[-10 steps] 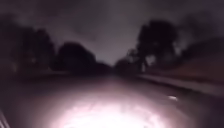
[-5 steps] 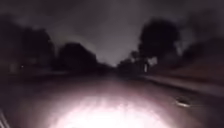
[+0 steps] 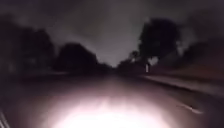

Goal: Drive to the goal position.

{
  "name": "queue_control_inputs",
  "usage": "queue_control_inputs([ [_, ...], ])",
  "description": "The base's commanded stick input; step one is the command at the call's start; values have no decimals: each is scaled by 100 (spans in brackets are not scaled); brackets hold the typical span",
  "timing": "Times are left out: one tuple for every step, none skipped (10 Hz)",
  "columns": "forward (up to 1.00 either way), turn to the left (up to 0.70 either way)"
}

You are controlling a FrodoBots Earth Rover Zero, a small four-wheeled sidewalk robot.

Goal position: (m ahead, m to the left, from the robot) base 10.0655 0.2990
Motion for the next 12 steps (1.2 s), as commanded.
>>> queue_control_inputs([
  [70,0],
  [70,0],
  [70,0],
  [70,0],
  [70,0],
  [70,0],
  [70,0],
  [70,0],
  [70,0],
  [70,0],
  [70,0],
  [70,0],
])
